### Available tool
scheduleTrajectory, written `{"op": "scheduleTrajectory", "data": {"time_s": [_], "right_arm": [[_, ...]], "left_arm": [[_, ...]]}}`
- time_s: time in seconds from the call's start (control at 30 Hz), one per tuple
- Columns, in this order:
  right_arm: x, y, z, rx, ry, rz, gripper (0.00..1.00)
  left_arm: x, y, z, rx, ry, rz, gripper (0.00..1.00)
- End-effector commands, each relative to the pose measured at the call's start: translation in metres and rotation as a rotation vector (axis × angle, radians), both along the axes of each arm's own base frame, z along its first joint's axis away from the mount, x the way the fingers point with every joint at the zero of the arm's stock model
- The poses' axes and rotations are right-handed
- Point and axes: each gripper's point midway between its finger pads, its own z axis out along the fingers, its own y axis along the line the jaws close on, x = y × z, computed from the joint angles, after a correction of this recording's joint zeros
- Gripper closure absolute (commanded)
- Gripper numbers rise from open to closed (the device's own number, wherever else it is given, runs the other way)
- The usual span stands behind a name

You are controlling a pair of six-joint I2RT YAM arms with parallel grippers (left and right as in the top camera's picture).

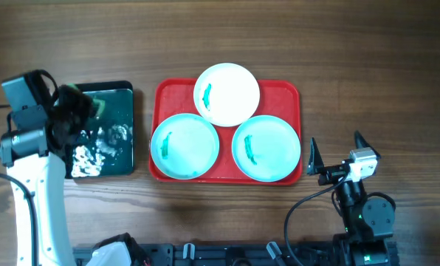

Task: Clean dirty plates on tray and stack at the side

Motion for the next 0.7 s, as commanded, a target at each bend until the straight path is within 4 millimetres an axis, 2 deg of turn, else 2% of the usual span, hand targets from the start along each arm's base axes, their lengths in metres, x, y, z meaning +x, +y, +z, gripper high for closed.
{"op": "scheduleTrajectory", "data": {"time_s": [0.0, 0.03, 0.1, 0.23, 0.33, 0.5, 0.6, 0.67], "right_arm": [[0.000, -0.002, 0.001, -0.009, -0.006, -0.012, 0.00], [0.000, -0.002, 0.001, -0.010, -0.006, -0.012, 0.00], [0.000, -0.002, 0.001, -0.010, -0.006, -0.012, 0.00], [0.000, -0.002, 0.001, -0.010, -0.006, -0.012, 0.00], [0.000, -0.002, 0.001, -0.010, -0.006, -0.012, 0.00], [0.000, -0.002, 0.001, -0.010, -0.006, -0.012, 0.00], [0.000, -0.002, 0.001, -0.010, -0.006, -0.012, 0.00], [0.000, -0.002, 0.001, -0.010, -0.006, -0.012, 0.00]], "left_arm": [[-0.025, -0.086, -0.019, -0.117, 0.098, -0.401, 0.96], [-0.034, -0.114, -0.027, -0.123, 0.125, -0.523, 0.96], [-0.048, -0.149, -0.043, -0.109, 0.176, -0.643, 0.96], [-0.056, -0.179, -0.074, -0.015, 0.246, -0.730, 0.96], [-0.053, -0.191, -0.101, 0.026, 0.306, -0.684, 0.96], [-0.052, -0.221, -0.145, 0.046, 0.388, -0.768, 0.94], [-0.051, -0.211, -0.164, 0.111, 0.441, -0.747, 0.93], [-0.049, -0.203, -0.168, 0.155, 0.455, -0.728, 0.82]]}}
